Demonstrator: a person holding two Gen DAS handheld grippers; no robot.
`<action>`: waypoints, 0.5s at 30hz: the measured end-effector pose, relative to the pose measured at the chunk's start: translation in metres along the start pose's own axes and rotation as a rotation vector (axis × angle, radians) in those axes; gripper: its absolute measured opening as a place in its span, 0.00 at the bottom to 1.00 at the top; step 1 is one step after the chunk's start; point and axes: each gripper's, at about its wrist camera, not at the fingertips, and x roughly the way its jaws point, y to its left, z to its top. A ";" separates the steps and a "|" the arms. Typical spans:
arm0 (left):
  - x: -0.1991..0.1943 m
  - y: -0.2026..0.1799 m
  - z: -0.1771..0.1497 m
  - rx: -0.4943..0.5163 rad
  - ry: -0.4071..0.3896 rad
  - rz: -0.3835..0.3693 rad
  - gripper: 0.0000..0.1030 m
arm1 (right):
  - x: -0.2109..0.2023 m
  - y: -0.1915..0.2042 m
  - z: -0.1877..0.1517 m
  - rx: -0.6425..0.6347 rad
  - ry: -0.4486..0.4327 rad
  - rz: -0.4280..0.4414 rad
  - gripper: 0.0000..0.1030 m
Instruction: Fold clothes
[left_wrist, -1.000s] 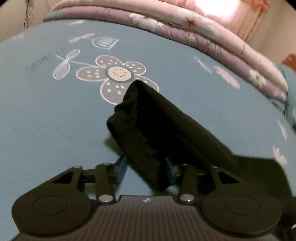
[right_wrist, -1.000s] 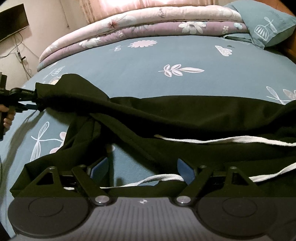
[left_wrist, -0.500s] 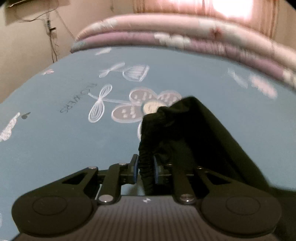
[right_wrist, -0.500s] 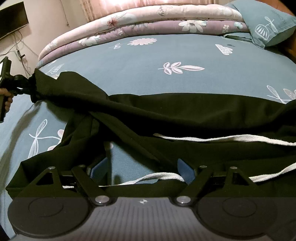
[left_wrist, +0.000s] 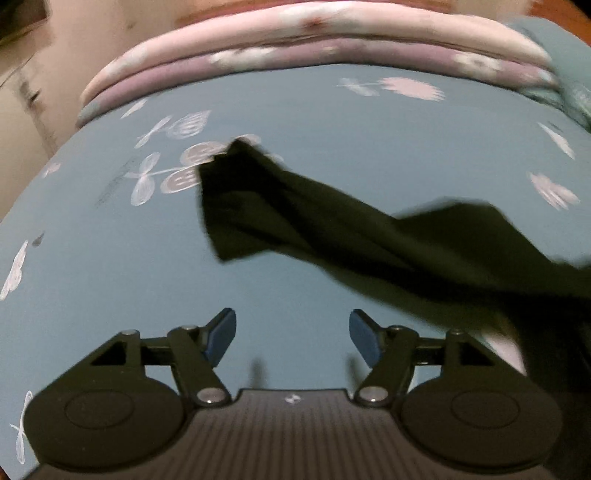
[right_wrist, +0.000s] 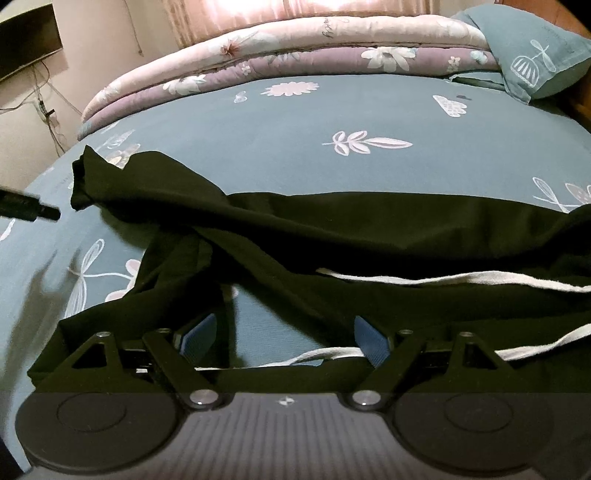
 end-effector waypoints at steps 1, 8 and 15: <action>-0.009 -0.009 -0.006 0.023 -0.009 -0.018 0.67 | -0.001 0.000 0.000 -0.002 -0.001 0.001 0.83; -0.041 -0.072 -0.040 0.113 -0.061 -0.133 0.72 | -0.006 -0.001 0.000 0.007 -0.014 0.007 0.83; -0.037 -0.099 -0.064 0.043 -0.057 -0.230 0.72 | -0.014 -0.008 -0.002 0.023 -0.030 0.000 0.83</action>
